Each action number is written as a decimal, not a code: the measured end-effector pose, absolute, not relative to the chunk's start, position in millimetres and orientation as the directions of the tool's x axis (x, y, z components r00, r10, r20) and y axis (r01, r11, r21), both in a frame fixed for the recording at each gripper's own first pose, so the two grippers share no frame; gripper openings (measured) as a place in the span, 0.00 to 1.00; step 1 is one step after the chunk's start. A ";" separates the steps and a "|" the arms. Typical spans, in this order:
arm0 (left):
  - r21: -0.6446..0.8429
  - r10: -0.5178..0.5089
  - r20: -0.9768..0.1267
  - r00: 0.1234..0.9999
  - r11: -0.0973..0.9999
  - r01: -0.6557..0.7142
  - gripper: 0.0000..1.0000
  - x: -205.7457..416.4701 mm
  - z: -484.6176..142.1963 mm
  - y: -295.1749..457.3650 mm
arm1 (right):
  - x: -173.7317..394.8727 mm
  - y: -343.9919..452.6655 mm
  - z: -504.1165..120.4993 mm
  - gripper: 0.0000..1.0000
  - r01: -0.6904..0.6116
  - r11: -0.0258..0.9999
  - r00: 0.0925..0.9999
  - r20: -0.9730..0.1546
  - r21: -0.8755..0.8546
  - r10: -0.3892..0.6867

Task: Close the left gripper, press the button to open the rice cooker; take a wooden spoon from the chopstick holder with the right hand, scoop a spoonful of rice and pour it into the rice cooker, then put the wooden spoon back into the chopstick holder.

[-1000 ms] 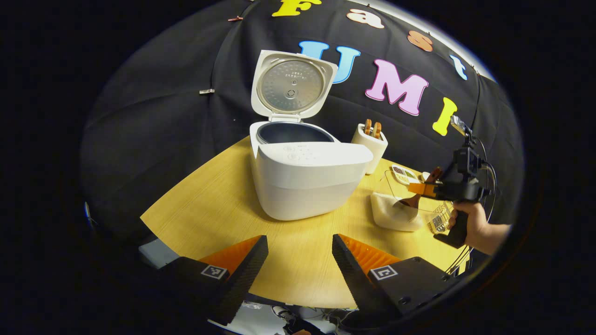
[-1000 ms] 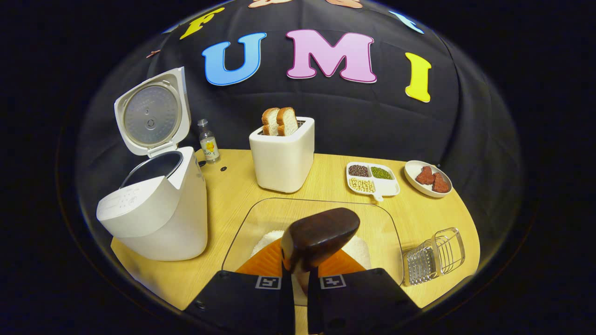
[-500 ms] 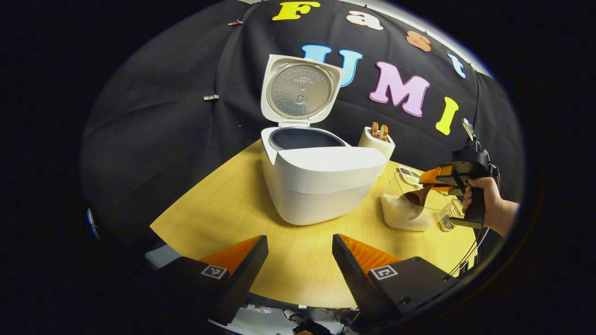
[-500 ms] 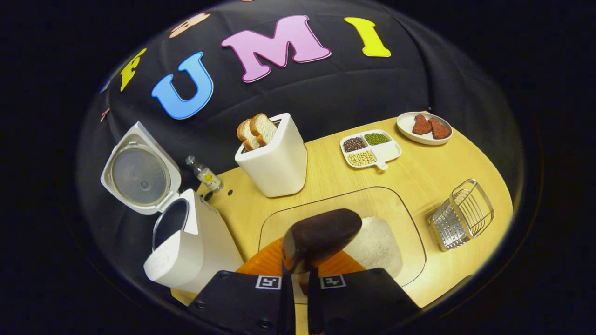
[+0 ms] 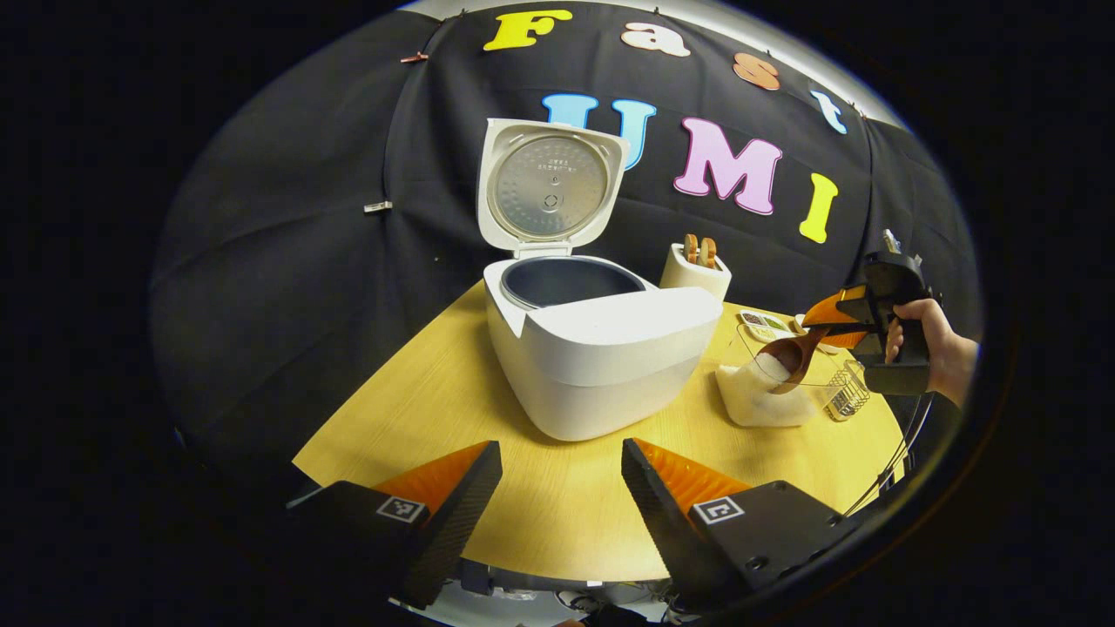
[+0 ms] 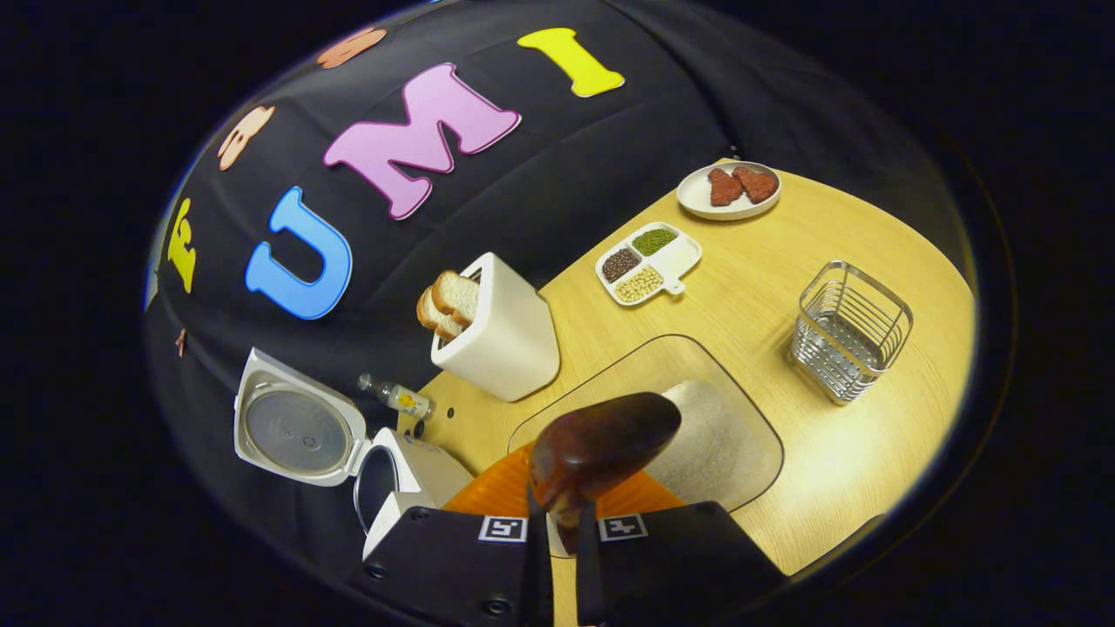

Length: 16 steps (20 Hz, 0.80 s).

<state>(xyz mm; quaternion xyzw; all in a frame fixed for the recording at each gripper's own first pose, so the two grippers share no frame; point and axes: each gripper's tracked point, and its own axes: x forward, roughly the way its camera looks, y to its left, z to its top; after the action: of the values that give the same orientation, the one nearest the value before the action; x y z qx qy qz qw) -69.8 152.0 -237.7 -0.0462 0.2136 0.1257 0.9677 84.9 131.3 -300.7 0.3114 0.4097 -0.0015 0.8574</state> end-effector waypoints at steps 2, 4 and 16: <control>-0.042 0.213 -0.423 0.881 0.966 -0.254 0.96 -69.4 -236.7 148.8 | 83.8 115.0 -299.7 0.15 0.298 0.791 0.672 -0.707 0.534 0.223; -0.043 0.206 -0.418 0.885 0.968 -0.246 0.97 -68.4 -234.7 145.4 | 83.9 102.6 -296.4 0.15 0.339 0.760 0.682 -0.701 0.555 0.208; -0.059 0.199 -0.408 0.891 0.968 -0.243 0.96 -74.0 -227.9 134.4 | 89.0 93.4 -255.5 0.15 0.473 0.565 0.686 -0.685 0.676 0.246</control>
<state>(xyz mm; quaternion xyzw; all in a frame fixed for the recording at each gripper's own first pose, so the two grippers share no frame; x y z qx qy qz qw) -74.0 134.4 -227.9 -0.0544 0.2039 0.1139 0.9708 89.0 93.4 -255.5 0.4609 0.3899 -0.0717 0.7940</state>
